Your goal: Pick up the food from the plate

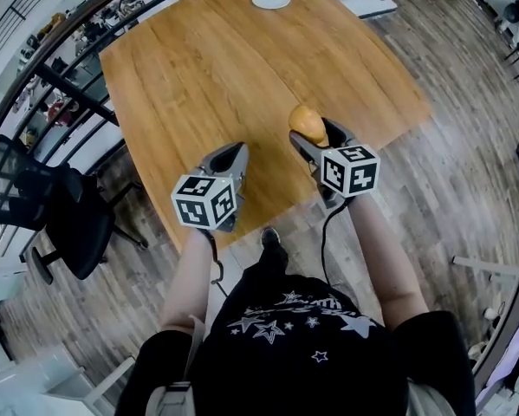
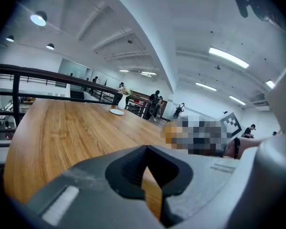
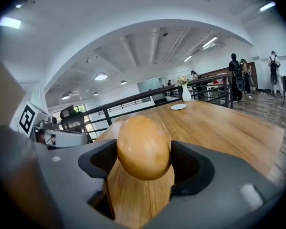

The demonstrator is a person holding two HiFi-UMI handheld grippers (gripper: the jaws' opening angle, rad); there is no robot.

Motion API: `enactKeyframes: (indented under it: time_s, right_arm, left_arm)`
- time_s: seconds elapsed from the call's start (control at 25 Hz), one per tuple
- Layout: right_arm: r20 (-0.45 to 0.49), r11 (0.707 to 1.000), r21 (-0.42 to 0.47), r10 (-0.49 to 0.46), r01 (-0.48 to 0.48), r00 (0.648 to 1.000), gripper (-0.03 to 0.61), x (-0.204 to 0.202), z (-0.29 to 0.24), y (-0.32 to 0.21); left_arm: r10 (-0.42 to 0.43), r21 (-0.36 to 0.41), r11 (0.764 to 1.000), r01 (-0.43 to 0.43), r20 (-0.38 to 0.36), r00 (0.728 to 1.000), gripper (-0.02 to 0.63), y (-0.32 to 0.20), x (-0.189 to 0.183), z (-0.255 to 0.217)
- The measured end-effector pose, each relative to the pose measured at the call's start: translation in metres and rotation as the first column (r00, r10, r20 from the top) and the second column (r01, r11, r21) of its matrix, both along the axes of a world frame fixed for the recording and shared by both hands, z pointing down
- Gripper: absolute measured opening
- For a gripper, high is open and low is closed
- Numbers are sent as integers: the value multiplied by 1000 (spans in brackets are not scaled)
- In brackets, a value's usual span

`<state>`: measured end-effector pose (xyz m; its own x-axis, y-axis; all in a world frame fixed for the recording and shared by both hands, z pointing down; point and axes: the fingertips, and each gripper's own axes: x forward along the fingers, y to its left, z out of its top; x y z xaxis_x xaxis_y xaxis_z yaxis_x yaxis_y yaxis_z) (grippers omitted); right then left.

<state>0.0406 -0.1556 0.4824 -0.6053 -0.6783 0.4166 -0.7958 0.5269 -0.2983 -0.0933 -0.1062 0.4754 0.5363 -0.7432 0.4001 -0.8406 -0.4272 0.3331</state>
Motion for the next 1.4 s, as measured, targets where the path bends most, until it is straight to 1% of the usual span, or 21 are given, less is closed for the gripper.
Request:
enactKeyframes:
  time_s: [0.12,0.32,0.56,0.92,1.16,1.4]
  right_arm:
    - [8,1000,0,-20,20,1000,353,1,1,20]
    - [16,1000,9,-26,26,1000,353,9,-3,61]
    - [3,999,19,-46,46,999,353,21,-14,112]
    - [3,998,45,-45,45,999,353,27,-29,181]
    - [2,996,59,-65,65,998,353,25,-39,224]
    - [-5,995,65,-81,81,997,353,19,-51,250]
  left_arm:
    - [-9,-5,1000,9,3,1000,-2,18,6,-2]
    - [9,2,1000,-9,17,1000,-2,62,18,-8]
    - [8,8,1000,-8,7,1000,-2,110,30,-17]
    - [27,34,999,-28,19,999,-2,181,39,-30]
    - [3,47,999,-4,17,1000,-2,225,35,-40]
    - [-16,76,997,16,7,1000,-2,257,28,-60]
